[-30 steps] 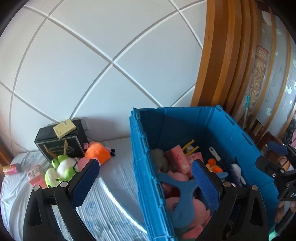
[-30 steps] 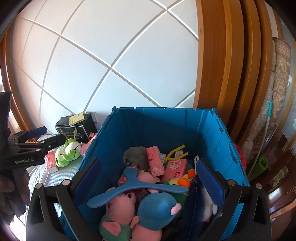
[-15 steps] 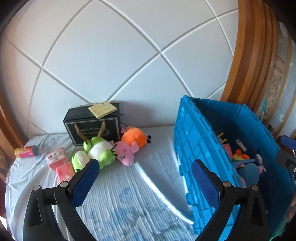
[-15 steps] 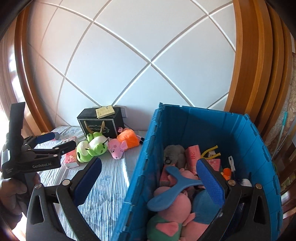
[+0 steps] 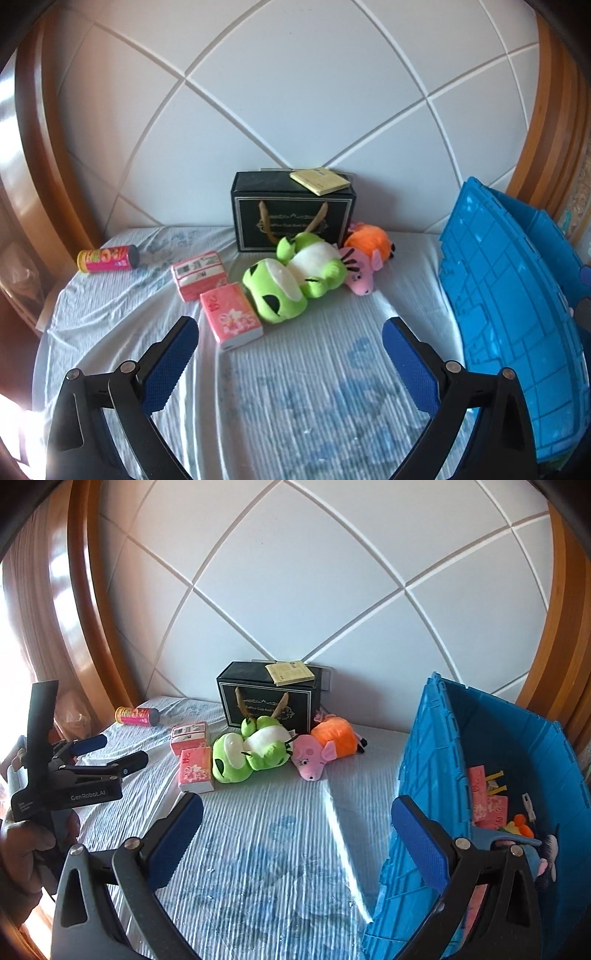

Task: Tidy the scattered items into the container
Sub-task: 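Move both tools back toward the remaining tissue packs on the sheet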

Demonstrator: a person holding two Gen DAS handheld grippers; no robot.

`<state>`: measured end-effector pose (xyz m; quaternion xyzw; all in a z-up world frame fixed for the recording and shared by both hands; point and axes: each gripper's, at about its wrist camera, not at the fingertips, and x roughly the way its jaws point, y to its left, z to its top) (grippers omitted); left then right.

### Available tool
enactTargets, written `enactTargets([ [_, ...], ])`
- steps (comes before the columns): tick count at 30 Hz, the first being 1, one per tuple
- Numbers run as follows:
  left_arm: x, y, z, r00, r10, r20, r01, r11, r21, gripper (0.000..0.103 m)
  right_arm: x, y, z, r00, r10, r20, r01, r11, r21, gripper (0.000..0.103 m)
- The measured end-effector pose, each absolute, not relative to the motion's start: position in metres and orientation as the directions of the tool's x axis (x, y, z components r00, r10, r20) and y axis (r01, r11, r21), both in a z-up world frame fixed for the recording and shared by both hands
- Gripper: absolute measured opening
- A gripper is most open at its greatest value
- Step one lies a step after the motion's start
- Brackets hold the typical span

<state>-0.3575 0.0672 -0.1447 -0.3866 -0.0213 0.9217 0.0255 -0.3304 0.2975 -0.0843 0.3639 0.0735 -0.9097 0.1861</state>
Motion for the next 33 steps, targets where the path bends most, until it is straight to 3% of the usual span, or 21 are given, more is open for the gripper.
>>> enactTargets([
  [18, -0.373, -0.084, -0.231, -0.658, 0.030, -0.752, 0.007, -0.999, -0.045, 0.101, -0.325, 0.139, -0.192, -0.527, -0.302, -0.794, 0.489, -0.872, 0.006, 0.103],
  [33, -0.487, -0.140, -0.301, -0.653, 0.189, -0.733, -0.220, -0.974, -0.055, 0.101, -0.350, 0.087, -0.269, -0.500, -0.305, -0.811, 0.531, -0.848, -0.009, 0.103],
])
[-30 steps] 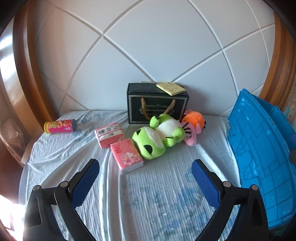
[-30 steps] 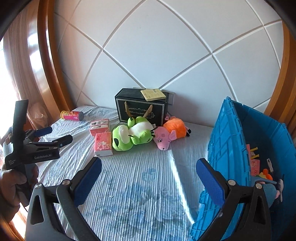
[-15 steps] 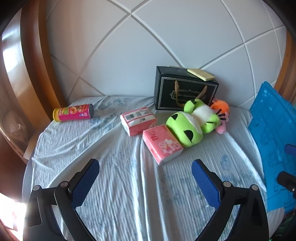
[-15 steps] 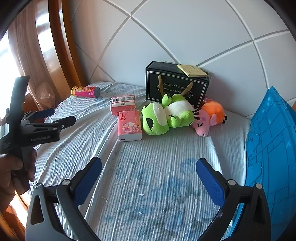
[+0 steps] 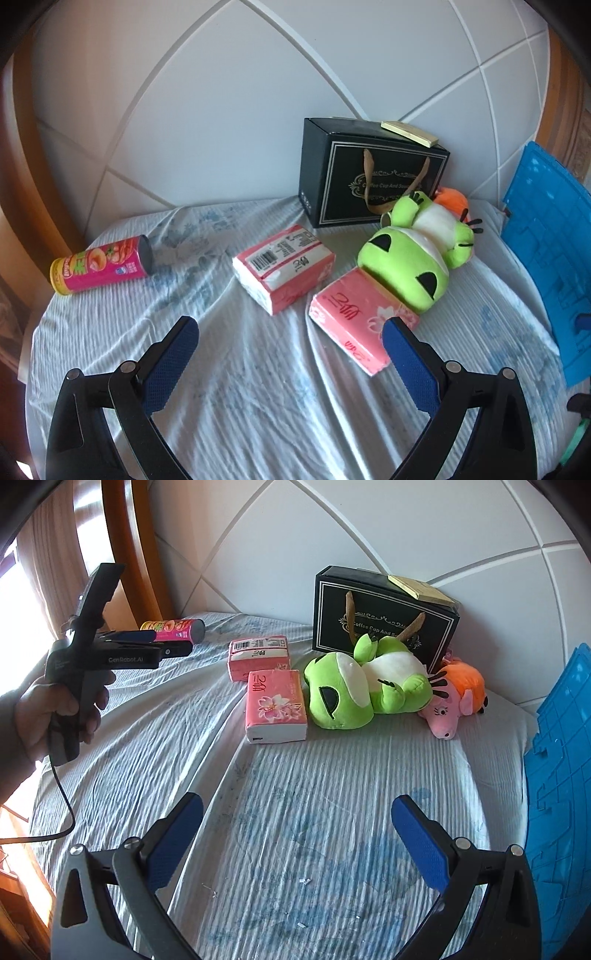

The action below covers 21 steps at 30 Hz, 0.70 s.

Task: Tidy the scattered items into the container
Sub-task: 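Grasp the white-and-pink tissue pack with the left tool while the right tool grasps the pink floral pack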

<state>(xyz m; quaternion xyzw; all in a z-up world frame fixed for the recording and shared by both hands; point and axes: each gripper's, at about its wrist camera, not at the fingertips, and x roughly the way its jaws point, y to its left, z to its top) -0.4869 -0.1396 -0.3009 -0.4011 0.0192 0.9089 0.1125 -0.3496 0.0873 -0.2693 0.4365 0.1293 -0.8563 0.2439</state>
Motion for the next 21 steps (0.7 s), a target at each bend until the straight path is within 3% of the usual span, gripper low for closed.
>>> enactTargets([
  [21, -0.602, -0.134, -0.388, -0.550, 0.276, -0.788, -0.515, -0.855, 0.060, 0.101, -0.456, 0.006, -0.381, -0.515, -0.383, -0.766, 0.611, -0.791, -0.015, 0.103],
])
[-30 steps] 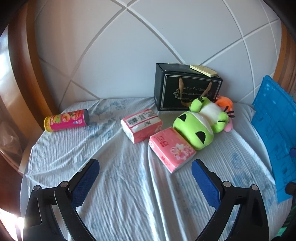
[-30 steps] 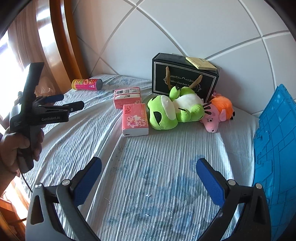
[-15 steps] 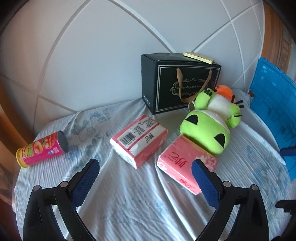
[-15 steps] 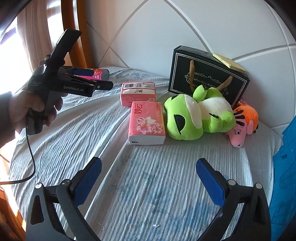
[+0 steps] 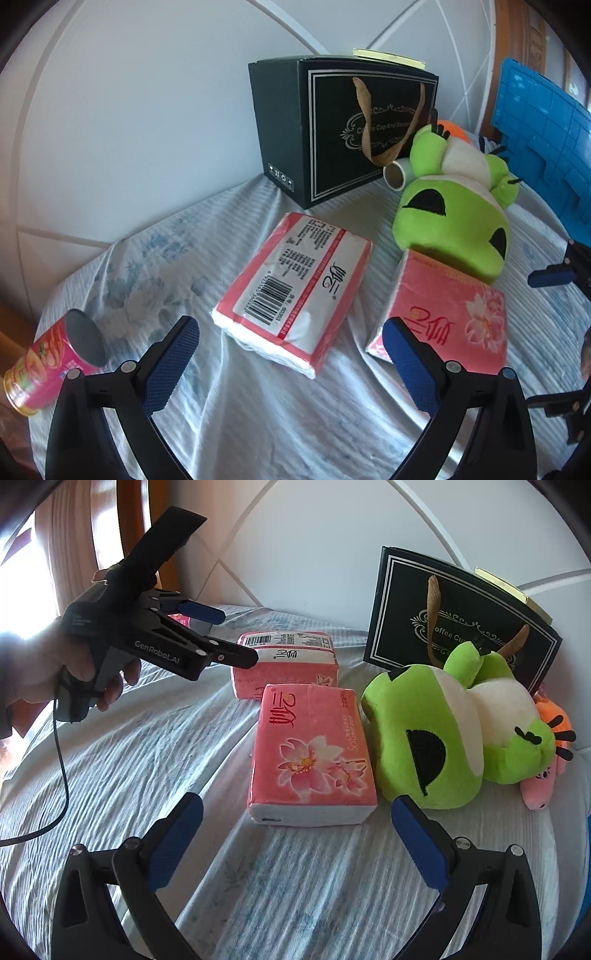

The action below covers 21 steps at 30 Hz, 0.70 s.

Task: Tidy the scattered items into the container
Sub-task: 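Grasp the white-and-pink tissue pack with the left tool while the right tool grasps the pink floral pack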

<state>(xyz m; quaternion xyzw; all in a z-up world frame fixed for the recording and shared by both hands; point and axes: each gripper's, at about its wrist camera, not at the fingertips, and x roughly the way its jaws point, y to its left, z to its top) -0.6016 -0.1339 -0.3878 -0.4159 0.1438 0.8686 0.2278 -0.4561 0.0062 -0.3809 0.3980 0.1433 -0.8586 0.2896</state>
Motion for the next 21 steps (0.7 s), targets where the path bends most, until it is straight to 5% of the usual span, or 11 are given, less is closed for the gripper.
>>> enactTargets([
  [15, -0.638, -0.115, -0.419, -0.554, 0.223, -0.802, -0.529, -0.838, 0.133, 0.101, -0.491, -0.015, -0.411, -0.528, -0.333, -0.781, 0.610, -0.788, -0.077, 0.103],
  [21, -0.637, -0.111, -0.417, -0.541, 0.221, -0.811, -0.534, -0.835, 0.129, 0.093, -0.496, -0.030, -0.427, -0.505, -0.258, -0.823, 0.631, -0.761, -0.148, 0.103],
])
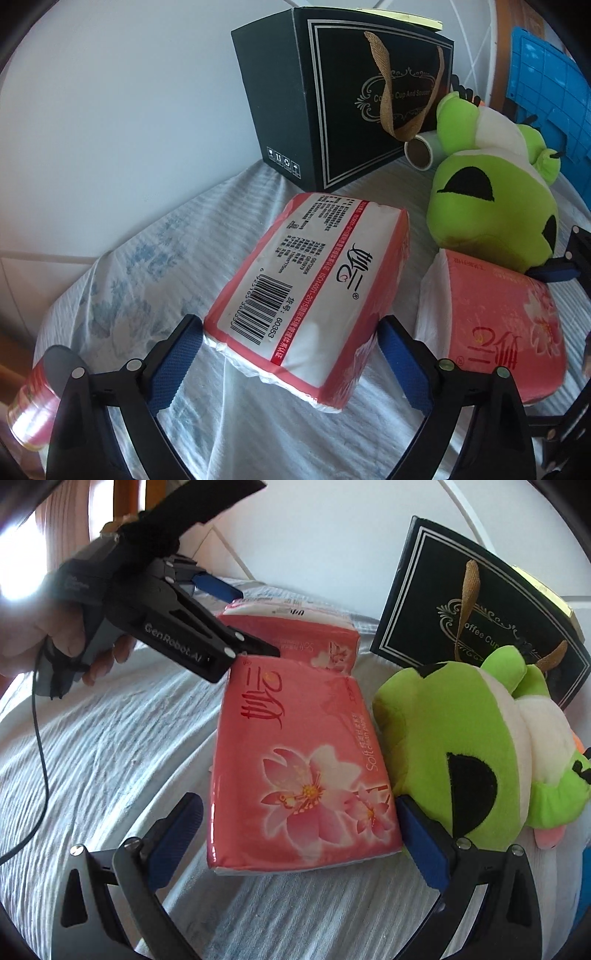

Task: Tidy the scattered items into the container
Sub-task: 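Grasp the white-and-pink tissue pack with the left tool while the right tool grasps the pink floral pack, then lift both tissue packs off the sheet with both tools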

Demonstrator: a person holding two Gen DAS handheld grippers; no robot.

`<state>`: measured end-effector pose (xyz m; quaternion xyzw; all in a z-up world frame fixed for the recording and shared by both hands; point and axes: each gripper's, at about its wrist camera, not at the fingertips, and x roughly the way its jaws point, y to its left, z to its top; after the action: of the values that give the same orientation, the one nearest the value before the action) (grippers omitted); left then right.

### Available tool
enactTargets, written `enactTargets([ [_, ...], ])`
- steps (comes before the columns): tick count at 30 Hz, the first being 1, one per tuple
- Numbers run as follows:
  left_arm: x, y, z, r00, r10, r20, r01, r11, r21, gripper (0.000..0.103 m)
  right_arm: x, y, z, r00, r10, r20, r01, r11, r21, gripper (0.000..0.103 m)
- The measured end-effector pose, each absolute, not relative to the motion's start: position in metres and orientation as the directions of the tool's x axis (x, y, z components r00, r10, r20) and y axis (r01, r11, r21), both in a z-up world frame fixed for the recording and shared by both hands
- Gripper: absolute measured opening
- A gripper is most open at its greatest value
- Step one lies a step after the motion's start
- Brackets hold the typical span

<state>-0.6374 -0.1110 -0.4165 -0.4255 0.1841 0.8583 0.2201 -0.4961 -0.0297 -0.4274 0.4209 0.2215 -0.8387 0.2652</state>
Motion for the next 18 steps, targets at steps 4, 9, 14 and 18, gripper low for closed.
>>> enactTargets([
  [4, -0.635, -0.110, -0.410, -0.525, 0.267, -0.808, -0.536, -0.841, 0.071, 0.080, -0.497, -0.024, -0.422, -0.485, -0.314, -0.816, 0.618, -0.784, -0.066, 0.093],
  [9, -0.622, -0.110, -0.408, -0.529, 0.287, -0.798, -0.533, -0.845, 0.050, 0.076, -0.484, -0.015, -0.416, -0.486, -0.314, -0.816, 0.619, -0.782, -0.068, 0.090],
  [14, -0.604, -0.116, -0.402, -0.534, 0.313, -0.785, -0.517, -0.856, 0.011, 0.074, -0.472, -0.005, -0.408, -0.483, -0.320, -0.815, 0.613, -0.789, -0.053, 0.089],
  [18, -0.582, -0.118, -0.395, -0.545, 0.317, -0.776, -0.510, -0.860, 0.006, 0.074, -0.456, 0.006, -0.398, -0.473, -0.325, -0.819, 0.610, -0.792, -0.038, 0.089],
])
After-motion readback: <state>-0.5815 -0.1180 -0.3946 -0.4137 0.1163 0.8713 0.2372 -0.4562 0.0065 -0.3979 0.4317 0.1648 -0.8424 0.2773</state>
